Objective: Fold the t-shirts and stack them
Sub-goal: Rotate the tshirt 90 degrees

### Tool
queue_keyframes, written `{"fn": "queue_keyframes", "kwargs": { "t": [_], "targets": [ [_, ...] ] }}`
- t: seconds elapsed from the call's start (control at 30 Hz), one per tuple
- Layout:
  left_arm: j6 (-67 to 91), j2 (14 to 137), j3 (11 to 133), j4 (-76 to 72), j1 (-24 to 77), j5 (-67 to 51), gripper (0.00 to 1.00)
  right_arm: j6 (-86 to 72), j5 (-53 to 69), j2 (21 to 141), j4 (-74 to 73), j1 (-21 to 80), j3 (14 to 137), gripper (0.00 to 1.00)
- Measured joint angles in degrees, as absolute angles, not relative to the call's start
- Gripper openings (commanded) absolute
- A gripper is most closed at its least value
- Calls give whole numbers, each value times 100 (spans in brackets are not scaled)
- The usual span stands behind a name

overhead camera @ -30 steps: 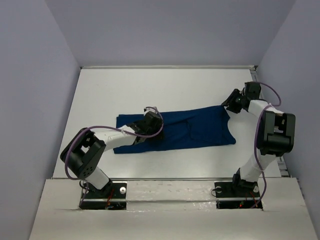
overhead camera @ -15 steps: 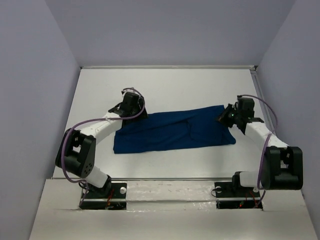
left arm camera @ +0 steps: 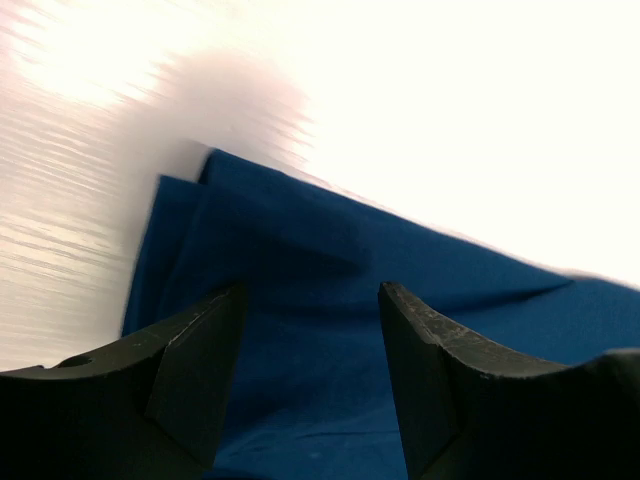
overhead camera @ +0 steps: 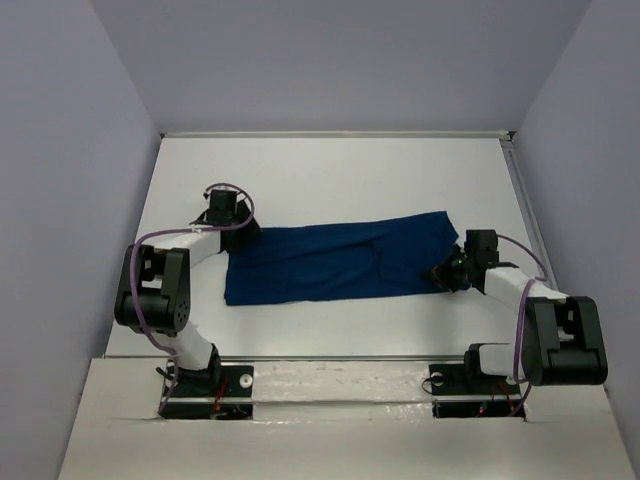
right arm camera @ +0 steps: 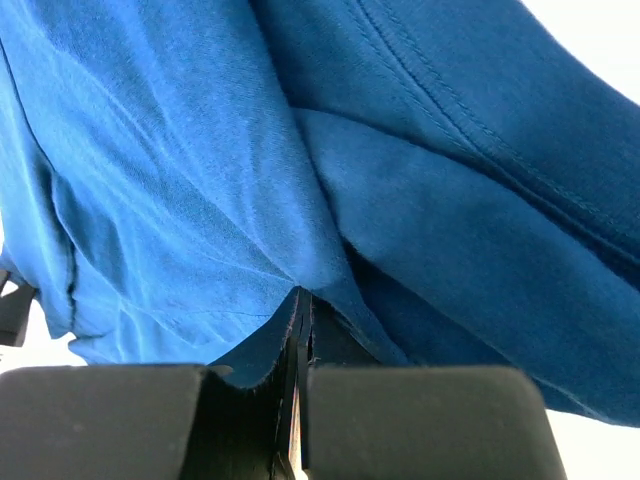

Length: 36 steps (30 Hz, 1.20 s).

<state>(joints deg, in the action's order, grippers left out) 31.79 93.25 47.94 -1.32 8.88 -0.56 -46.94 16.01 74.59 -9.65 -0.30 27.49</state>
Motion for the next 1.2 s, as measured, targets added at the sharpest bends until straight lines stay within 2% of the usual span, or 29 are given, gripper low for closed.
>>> {"fn": "queue_keyframes", "kwargs": {
  "t": [0.4, 0.63, 0.7, 0.73, 0.8, 0.83, 0.9, 0.93, 0.97, 1.2],
  "targets": [
    [3087, 8742, 4703, -99, 318, 8, 58, -4584, 1326, 7244, -1197, -27, 2766, 1],
    [3085, 8694, 4746, -36, 250, -106, 56, -4235, 1291, 7004, -1772, -27, 3020, 19],
    [3085, 8517, 4720, 32, 250, -156, 55, -4152, 1288, 6873, -1942, -27, 3168, 21],
    [3079, 8372, 4711, 71, 259, -167, 54, -4097, 1295, 6779, -2032, -27, 3277, 19],
    [3052, 7972, 4707, 99, 381, -113, 51, -4010, 1347, 6639, -2161, -27, 3514, 6],
    [3044, 7848, 4707, 97, 467, -95, 43, -3966, 1396, 6593, -2187, -27, 3618, 0],
    [3037, 7662, 4709, 73, 727, -82, 23, -3946, 1514, 6565, -2178, -10, 3802, 0],
    [3022, 7631, 4709, 40, 895, -104, 3, -3942, 1564, 6571, -2163, 10, 3865, 0],
    [3065, 7638, 4709, 32, 1007, -150, 0, -3942, 1590, 6587, -2137, 51, 3916, 0],
    [3107, 7491, 4685, 117, 1428, -574, 0, -4012, 1496, 7710, -1752, 644, 4036, 0]
  ]
}}
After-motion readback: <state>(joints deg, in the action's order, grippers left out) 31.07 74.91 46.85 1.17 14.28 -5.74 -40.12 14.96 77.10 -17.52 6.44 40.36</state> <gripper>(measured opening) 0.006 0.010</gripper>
